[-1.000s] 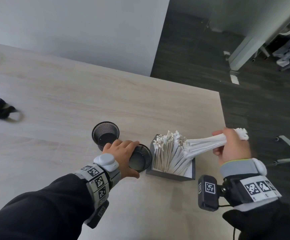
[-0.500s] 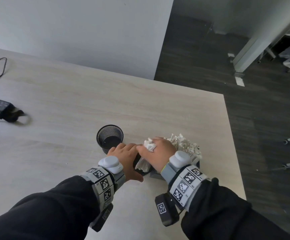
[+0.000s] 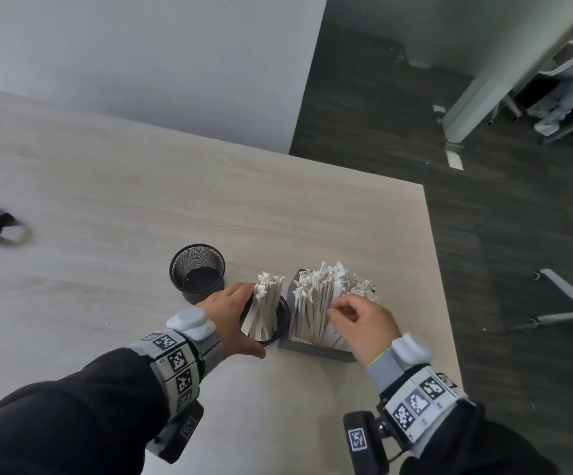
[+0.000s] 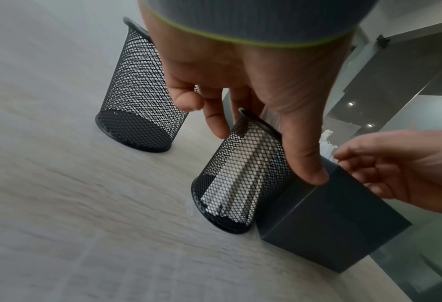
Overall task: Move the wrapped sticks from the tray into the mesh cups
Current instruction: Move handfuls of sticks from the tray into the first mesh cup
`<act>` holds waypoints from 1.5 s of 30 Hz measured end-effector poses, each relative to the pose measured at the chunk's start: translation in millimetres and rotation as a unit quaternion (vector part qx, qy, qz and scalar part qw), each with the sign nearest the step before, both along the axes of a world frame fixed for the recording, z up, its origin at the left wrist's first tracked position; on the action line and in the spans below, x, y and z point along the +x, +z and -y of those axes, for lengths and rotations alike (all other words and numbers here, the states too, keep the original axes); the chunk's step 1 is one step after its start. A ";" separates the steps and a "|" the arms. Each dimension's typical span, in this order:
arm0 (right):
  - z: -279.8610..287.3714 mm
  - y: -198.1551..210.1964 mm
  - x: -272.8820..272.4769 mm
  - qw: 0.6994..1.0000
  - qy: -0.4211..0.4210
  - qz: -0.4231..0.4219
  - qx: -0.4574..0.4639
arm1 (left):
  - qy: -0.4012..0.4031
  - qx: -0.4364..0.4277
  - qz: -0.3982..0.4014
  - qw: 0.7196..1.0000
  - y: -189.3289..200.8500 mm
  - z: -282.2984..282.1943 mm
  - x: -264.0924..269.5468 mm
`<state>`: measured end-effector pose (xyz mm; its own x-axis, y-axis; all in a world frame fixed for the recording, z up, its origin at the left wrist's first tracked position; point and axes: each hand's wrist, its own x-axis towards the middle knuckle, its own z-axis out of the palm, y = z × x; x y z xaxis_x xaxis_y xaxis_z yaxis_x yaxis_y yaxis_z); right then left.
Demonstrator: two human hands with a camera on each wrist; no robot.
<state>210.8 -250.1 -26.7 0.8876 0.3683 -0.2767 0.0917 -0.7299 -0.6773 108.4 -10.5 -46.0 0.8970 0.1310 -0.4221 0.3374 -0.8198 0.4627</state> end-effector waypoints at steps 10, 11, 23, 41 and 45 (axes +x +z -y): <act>-43.2 -14.5 -20.5 0.996 -0.009 -0.008 -0.092 | 0.004 0.001 0.009 1.000 1.3 3.0 1.8; -45.2 -14.3 -21.1 0.995 0.001 0.003 -0.103 | 0.004 0.002 0.008 1.000 1.7 2.8 1.7; -53.6 -15.0 -34.2 0.992 0.034 0.072 -0.095 | 0.009 0.005 0.016 1.000 -2.5 2.1 0.8; 17.3 23.3 19.4 0.953 -0.253 0.009 0.168 | 0.004 0.002 0.000 1.000 1.4 2.1 0.6; 7.0 41.2 21.1 0.892 -0.319 -0.077 0.310 | 0.004 0.002 0.005 1.000 2.1 3.1 0.3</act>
<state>232.0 -257.2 14.5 0.9403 -0.0737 -0.3322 -0.3376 -0.0804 -0.9379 108.7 -13.7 -43.9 0.8999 0.1396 -0.4131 0.3391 -0.8196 0.4618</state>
